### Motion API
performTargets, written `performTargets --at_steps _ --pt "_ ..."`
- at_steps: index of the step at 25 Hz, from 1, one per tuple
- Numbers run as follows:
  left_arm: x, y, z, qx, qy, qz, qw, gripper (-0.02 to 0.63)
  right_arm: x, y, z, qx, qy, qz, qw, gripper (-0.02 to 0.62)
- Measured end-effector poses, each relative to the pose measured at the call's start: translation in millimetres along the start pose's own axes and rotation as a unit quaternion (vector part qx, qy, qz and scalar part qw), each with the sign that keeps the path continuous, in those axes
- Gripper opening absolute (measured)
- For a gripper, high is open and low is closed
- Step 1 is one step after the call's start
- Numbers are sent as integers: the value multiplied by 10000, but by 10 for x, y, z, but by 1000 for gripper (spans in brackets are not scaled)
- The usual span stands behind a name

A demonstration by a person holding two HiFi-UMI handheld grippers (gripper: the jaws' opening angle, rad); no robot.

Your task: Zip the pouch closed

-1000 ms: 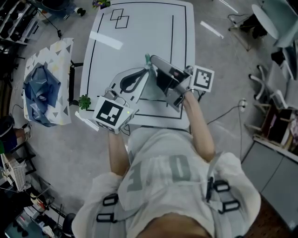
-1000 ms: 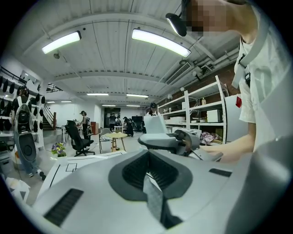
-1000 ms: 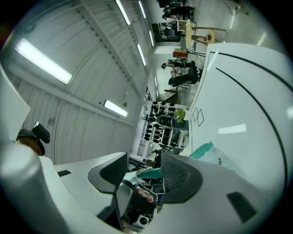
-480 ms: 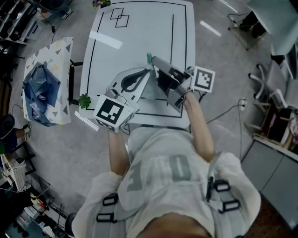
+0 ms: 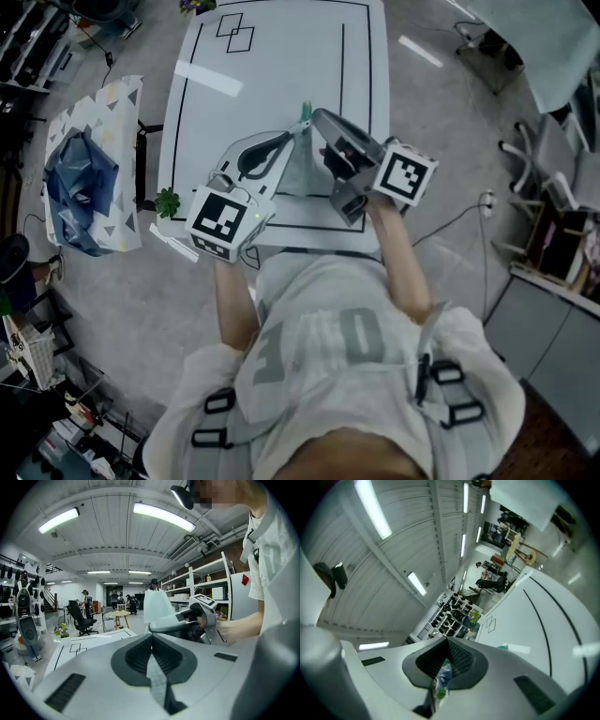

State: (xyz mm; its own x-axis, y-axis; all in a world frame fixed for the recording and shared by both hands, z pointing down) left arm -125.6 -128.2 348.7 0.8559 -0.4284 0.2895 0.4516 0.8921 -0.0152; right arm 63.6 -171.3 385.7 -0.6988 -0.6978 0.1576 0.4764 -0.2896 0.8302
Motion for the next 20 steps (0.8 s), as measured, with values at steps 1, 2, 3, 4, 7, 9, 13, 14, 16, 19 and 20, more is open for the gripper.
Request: performTargets --at_steps 1,2,3,4,7,9,13,14,16,19,20 --pt "-4 -6 -2 22 -28 -11 10000 9 -25 -28 4 -377 89 197 9991 8" --pt "-9 -11 -6 47 -54 -24 10000 9 -47 -63 12 -806 191 387 9958 8" --pt "-15 -15 -15 73 -74 -38 9999 9 -67 -101 28 -1247 309 558 9901 8" --pt "-20 -16 -26 101 -88 -52 9999 9 -85 -138 52 -1652 434 704 9828 8" --pt "-34 -8 -78 186 -75 -70 9998 9 -143 -253 95 -2481 733 1018 9606 6" --pt "-39 5 -122 246 -31 -66 9997 9 -182 -314 95 -2779 881 1135 9498 6" --pt "-15 38 -184 385 -1 -65 9992 8 -234 -353 92 -3129 995 1391 9343 6" --pt "-9 40 -187 399 0 -59 9992 8 -235 -348 94 -3140 983 1482 9326 6" --pt "1 42 -180 405 -17 -47 9992 8 -228 -346 110 -3218 946 1640 9277 6" --pt "-46 31 -190 363 96 -125 9992 8 -247 -336 115 -3588 980 2097 9043 5" --pt "-109 9 -203 286 210 -195 9992 8 -273 -293 92 -3675 1006 2313 8952 5"
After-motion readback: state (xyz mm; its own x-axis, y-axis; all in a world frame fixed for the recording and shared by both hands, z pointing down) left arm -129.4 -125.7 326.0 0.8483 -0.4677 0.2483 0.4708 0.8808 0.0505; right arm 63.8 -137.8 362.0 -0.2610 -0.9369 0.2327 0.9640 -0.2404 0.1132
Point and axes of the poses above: the fingertips, and each gripper's own axes: x forward along the fingers, y to its right, z out of its underside, the point moved 10 cm from there along -x, backward along the fingers, and after that the axes turned 14 degrees about z, right-handed, at the moved point
